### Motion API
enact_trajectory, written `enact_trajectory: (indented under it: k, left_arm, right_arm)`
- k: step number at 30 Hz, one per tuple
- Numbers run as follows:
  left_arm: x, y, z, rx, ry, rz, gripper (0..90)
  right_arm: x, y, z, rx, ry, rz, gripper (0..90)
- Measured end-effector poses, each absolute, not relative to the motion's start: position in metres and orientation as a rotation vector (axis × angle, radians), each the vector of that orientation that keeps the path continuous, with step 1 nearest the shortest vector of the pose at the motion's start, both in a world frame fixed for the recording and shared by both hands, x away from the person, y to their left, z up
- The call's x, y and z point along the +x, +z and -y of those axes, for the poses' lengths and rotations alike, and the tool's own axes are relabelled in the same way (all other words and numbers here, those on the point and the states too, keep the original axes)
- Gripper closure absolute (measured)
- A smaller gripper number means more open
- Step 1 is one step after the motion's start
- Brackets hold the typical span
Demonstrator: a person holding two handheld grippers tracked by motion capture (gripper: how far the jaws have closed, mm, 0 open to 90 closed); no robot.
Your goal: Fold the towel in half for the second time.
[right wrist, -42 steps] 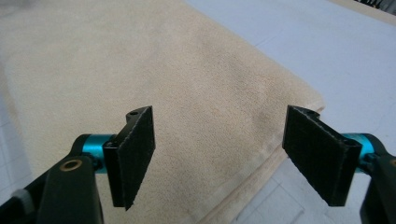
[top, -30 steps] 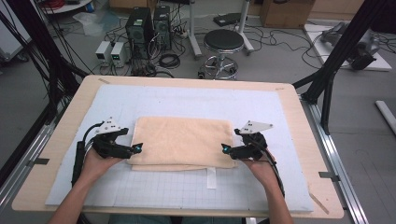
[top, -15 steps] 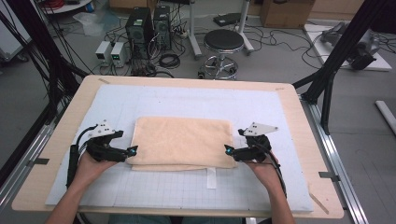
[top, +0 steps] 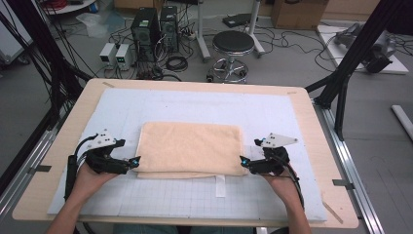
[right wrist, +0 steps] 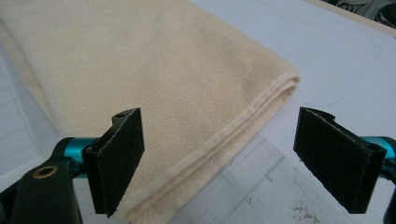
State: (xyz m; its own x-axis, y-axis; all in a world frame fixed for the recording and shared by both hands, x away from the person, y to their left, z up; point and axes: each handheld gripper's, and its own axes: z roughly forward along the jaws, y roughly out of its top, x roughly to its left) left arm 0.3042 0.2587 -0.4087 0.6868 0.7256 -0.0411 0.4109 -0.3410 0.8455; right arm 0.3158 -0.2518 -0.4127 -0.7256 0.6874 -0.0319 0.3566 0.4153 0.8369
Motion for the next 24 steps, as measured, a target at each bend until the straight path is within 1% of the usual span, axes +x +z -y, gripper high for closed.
enact_trajectory:
  k: [15,24]
  left_arm:
    - [0.294,-0.409,-0.265,1.97,0.436,-0.882,10.4]
    - [0.289,-0.409,-0.269,1.965,0.429,-0.883,8.6]
  right_arm:
    - [0.302,-0.416,0.263,0.921,1.216,-2.295,12.7]
    - [0.297,-0.413,0.266,0.916,1.257,-2.271,12.5]
